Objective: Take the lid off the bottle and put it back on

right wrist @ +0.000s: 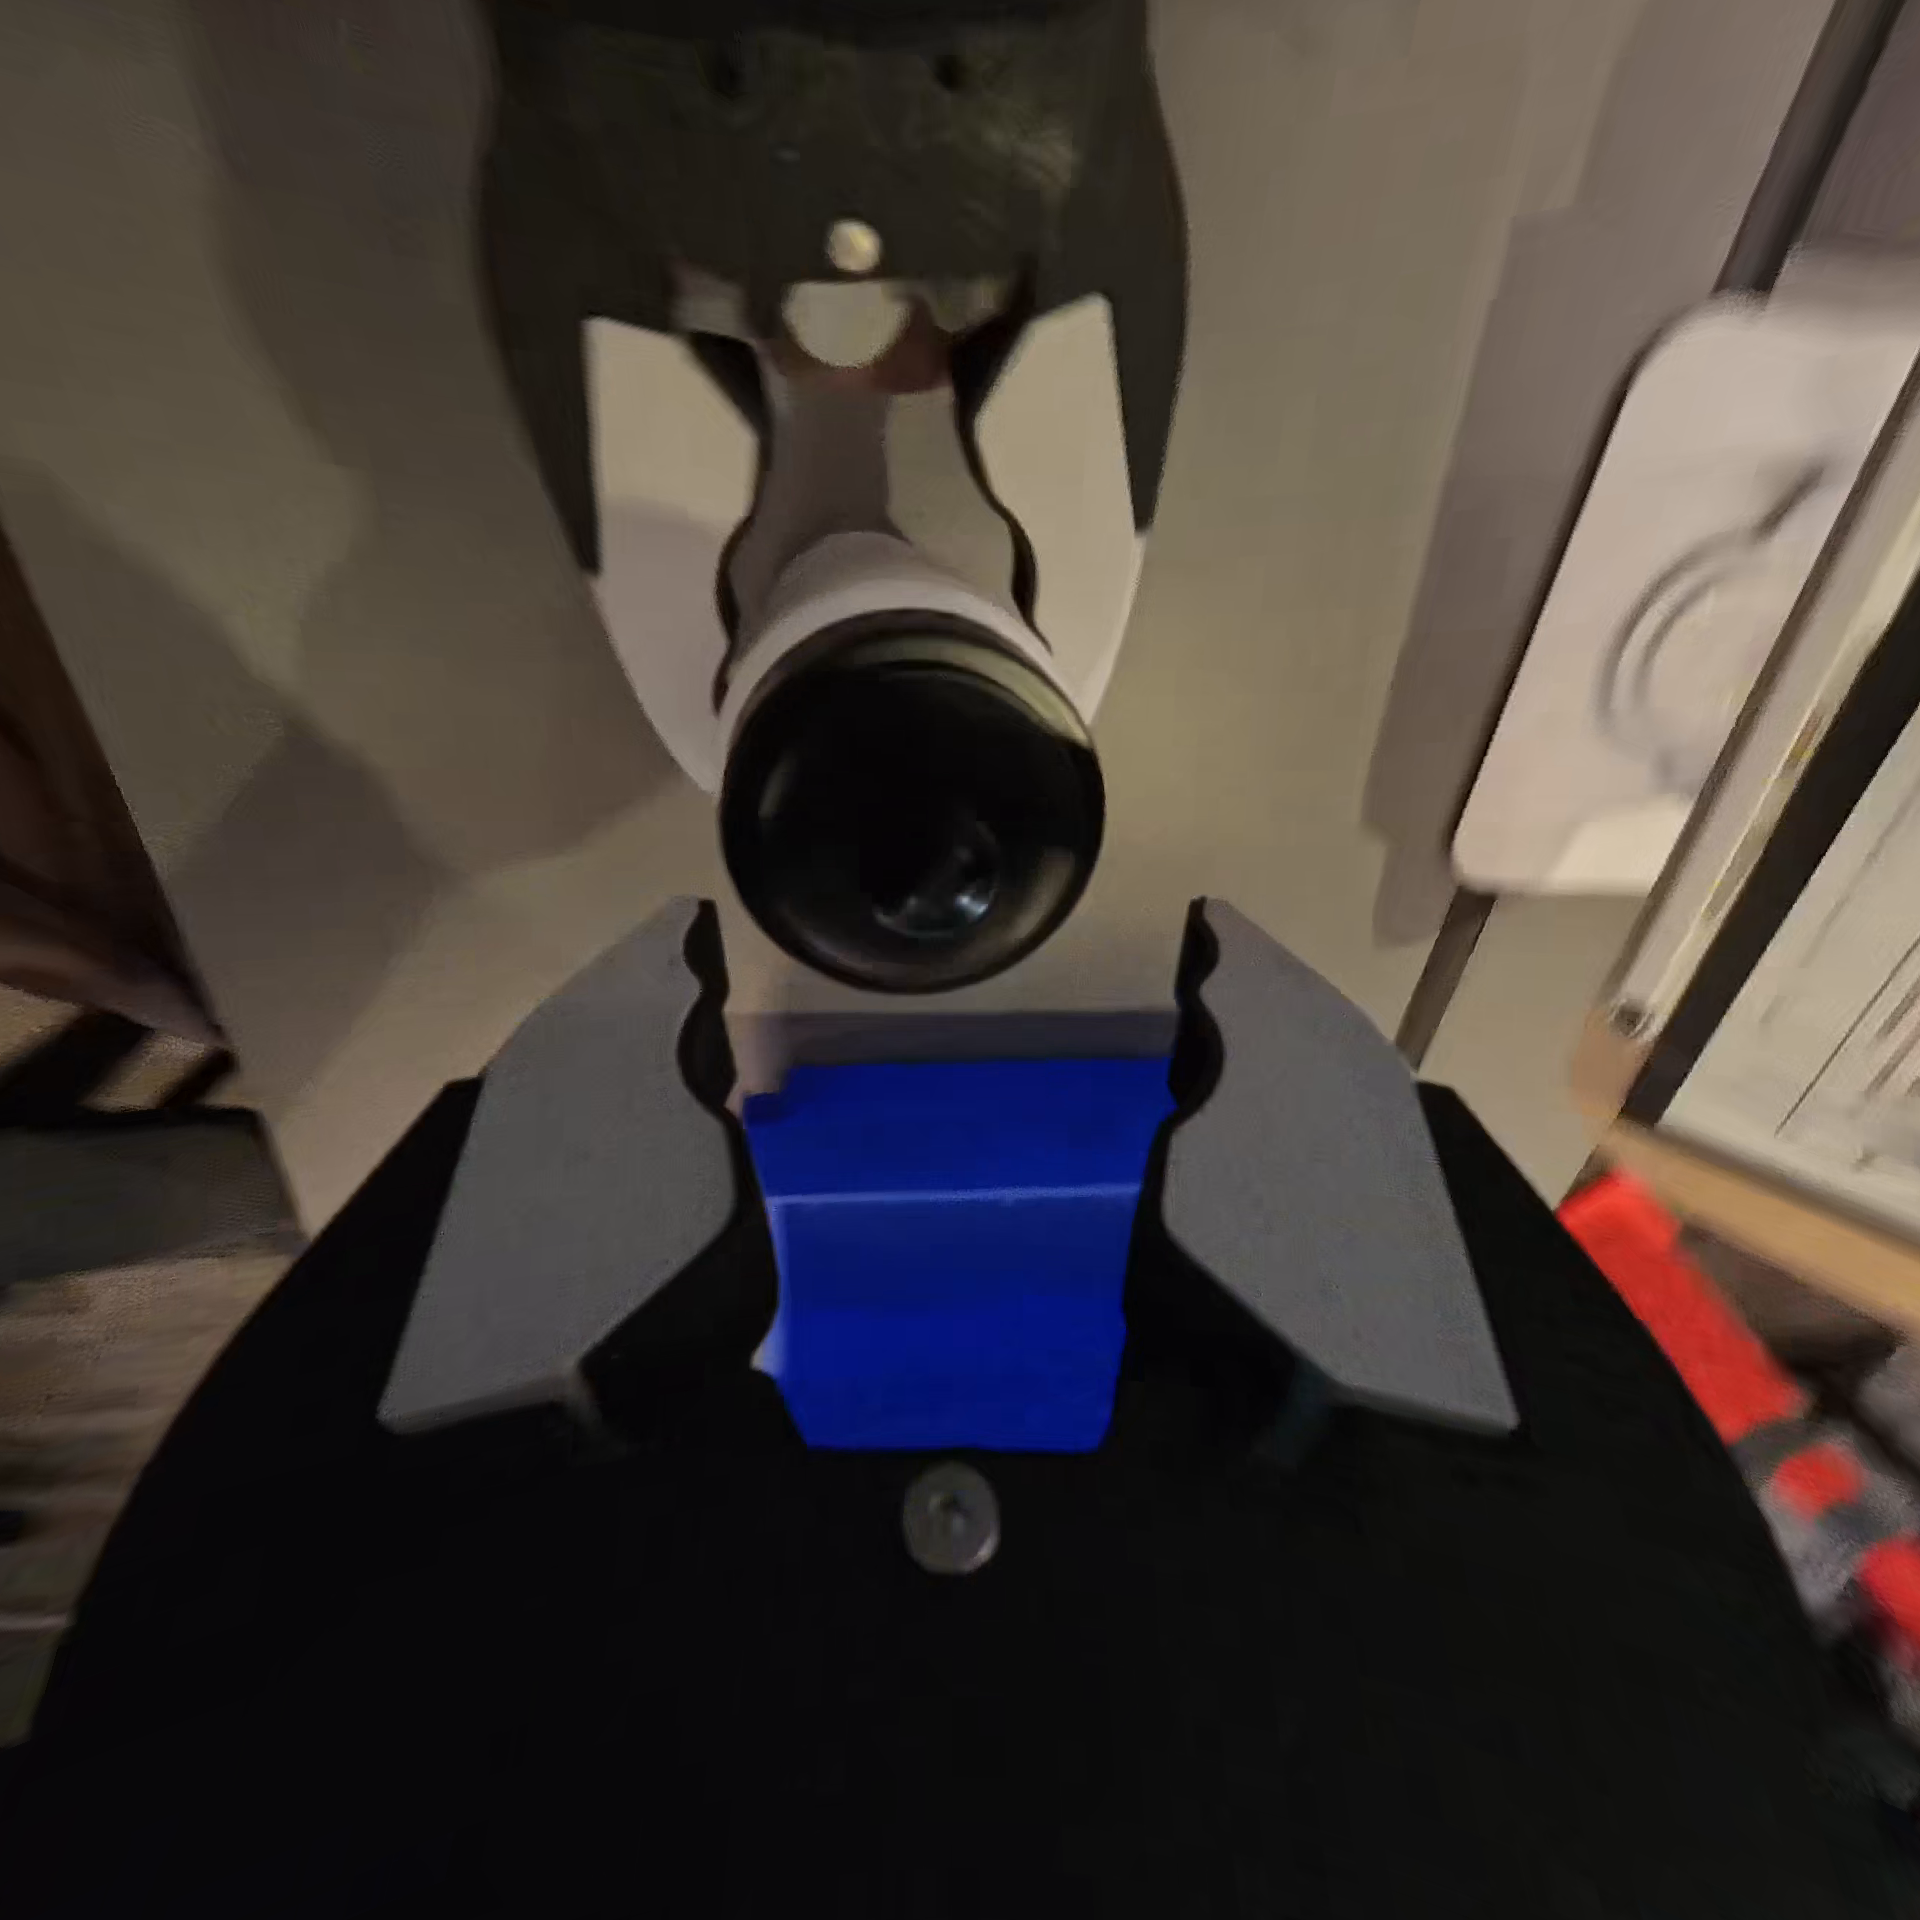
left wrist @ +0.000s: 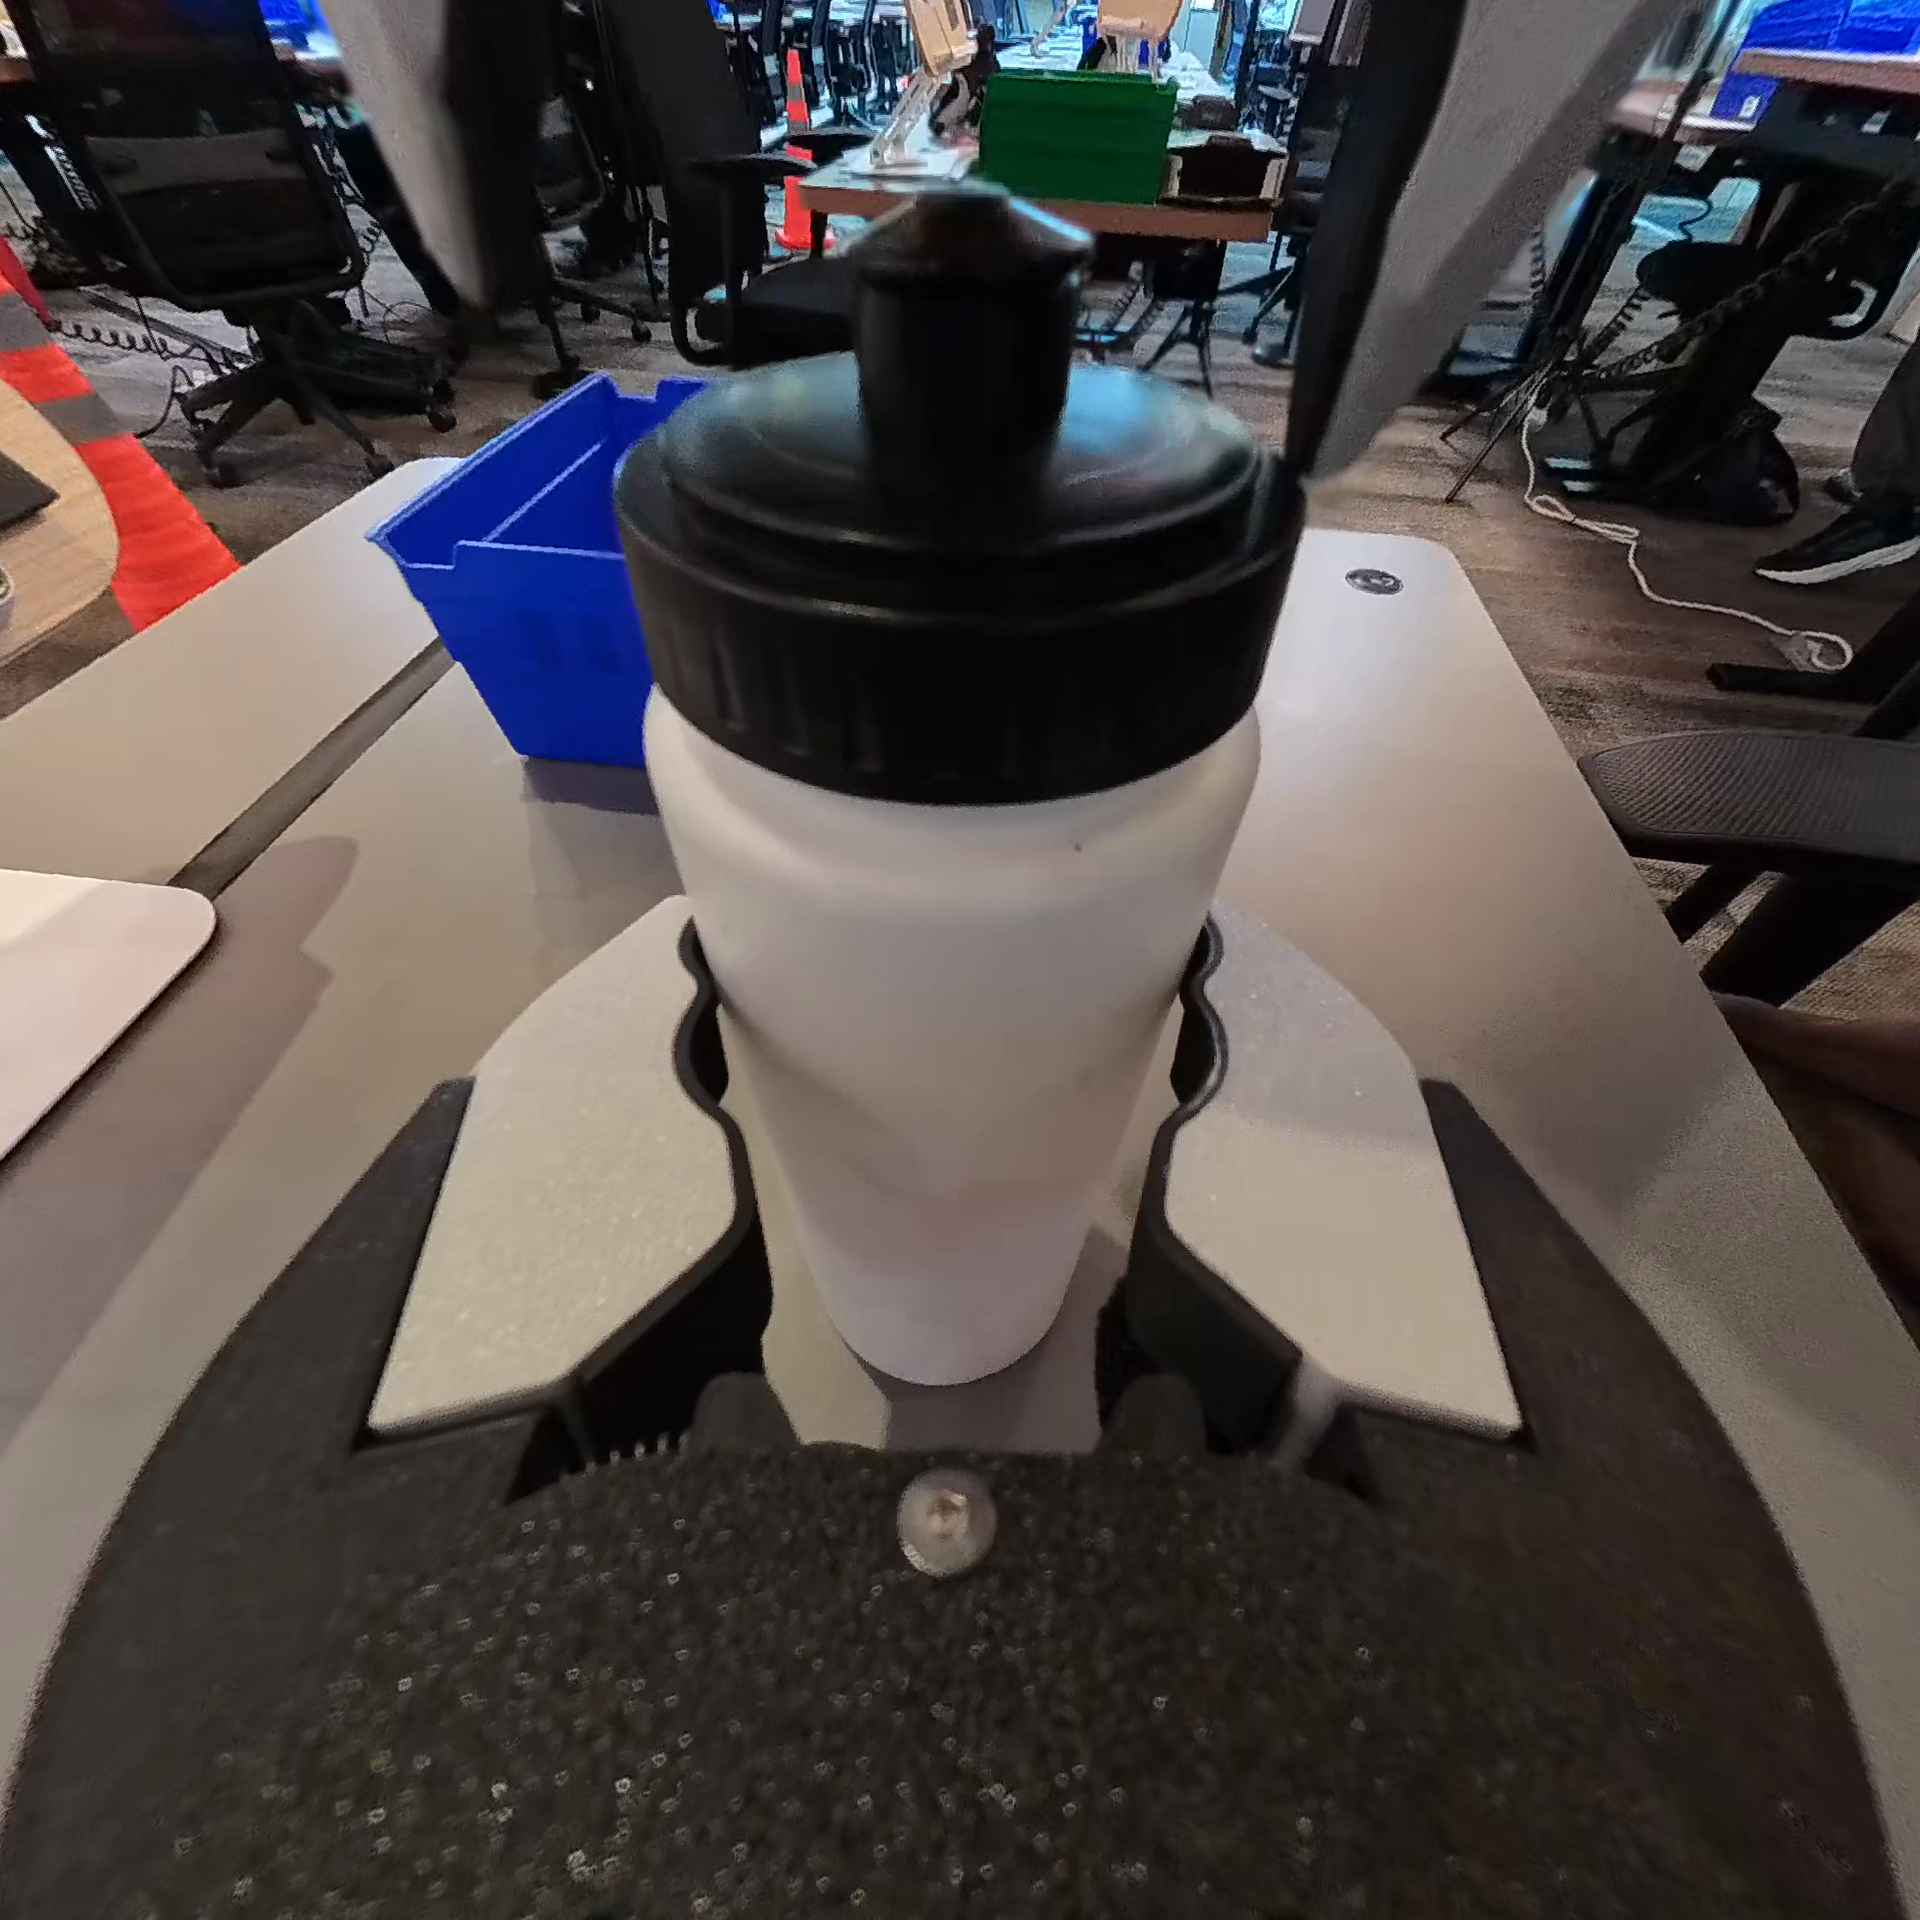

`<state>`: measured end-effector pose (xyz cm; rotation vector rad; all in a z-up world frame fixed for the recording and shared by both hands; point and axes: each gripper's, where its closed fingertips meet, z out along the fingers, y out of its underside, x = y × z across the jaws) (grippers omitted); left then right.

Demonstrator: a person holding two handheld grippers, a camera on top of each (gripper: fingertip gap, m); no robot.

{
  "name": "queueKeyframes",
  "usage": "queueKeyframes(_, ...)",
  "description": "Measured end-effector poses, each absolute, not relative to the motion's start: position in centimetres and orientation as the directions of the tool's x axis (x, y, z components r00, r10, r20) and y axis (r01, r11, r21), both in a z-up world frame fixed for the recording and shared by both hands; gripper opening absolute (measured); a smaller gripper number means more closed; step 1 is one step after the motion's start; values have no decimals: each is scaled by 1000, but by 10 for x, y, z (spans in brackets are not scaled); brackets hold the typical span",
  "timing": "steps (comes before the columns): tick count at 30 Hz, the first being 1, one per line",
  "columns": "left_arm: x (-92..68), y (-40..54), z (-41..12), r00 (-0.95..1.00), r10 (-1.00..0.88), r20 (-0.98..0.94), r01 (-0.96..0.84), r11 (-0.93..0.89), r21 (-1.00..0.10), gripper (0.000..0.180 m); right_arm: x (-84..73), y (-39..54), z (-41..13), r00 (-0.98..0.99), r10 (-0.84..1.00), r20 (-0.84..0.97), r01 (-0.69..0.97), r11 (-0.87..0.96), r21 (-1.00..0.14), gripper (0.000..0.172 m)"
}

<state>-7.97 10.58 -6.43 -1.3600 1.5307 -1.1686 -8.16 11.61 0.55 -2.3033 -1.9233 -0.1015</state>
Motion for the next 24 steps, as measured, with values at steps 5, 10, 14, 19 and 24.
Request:
queueKeyframes(5,-80,105,-65,-145,-989,20,-303,25,-953,85,-98,113,15,-10,997,76,962,30,-271,68)
queueKeyframes(10,-80,105,-65,-145,-989,23,-298,21,-954,85,-93,114,1,-47,999,24,975,51,-218,69)
queueKeyframes(14,-80,104,-65,-148,-989,23,-300,23,-954,84,-91,111,-4,-48,999,0,979,47,-198,68)
queueKeyframes(19,-80,106,-65,-143,-989,32,-300,12,-954,84,-91,112,-4,139,990,-38,979,-143,-142,68)
queueKeyframes(24,-80,105,-65,-147,-989,25,-302,21,-953,84,-90,108,-4,467,884,-26,884,-467,-6,68)
